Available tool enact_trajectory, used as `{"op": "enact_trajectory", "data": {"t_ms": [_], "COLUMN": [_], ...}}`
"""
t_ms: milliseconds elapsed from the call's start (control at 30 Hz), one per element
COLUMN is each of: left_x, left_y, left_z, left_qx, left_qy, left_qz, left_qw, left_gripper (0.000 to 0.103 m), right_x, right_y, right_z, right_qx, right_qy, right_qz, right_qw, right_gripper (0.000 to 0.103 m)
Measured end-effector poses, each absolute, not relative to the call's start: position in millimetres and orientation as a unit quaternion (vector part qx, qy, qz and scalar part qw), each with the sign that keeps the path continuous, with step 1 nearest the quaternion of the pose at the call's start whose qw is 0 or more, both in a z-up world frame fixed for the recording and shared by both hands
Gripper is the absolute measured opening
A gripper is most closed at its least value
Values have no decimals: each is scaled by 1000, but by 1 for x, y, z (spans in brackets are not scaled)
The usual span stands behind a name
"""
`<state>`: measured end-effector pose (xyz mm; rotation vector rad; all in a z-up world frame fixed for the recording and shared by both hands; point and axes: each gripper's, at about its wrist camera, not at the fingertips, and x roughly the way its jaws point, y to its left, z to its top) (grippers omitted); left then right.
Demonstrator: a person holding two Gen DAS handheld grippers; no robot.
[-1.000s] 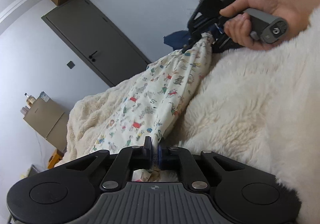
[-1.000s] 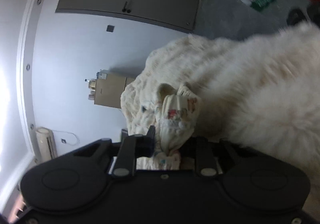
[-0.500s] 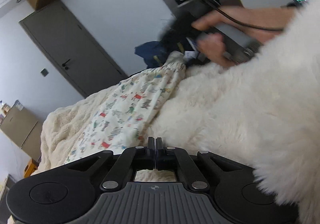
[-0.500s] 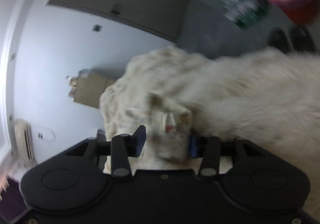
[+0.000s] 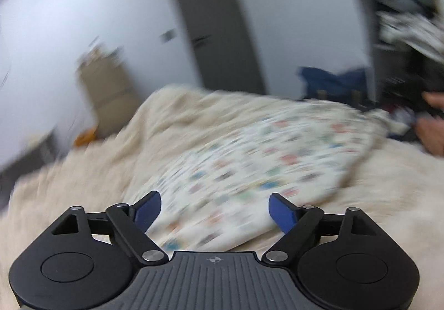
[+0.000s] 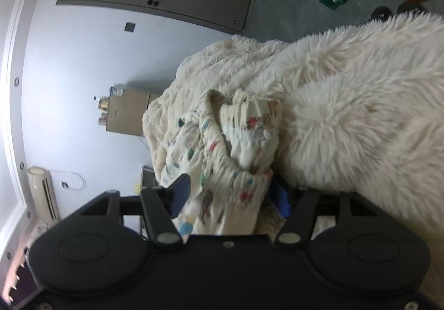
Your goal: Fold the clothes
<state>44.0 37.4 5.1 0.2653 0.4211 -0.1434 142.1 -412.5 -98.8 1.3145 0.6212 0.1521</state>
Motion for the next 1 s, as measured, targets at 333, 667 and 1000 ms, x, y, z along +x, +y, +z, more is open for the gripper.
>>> {"op": "enact_trajectory", "data": {"t_ms": [333, 667, 1000], "left_x": [52, 54, 50], "left_y": [48, 56, 51], "left_z": [-9, -24, -28], "left_qx": [92, 59, 75], "left_qy": [212, 214, 208], "left_qz": [-36, -42, -45], "left_qw": [972, 974, 974], "left_gripper": [97, 98, 98], "right_x": [147, 140, 168], "right_y": [-406, -398, -383], "right_z": [-107, -118, -120], "right_qx": [615, 626, 687], "right_qy": [254, 268, 186], "right_qz": [80, 106, 71], "right_qw": [742, 725, 699], "right_gripper": [53, 54, 43]}}
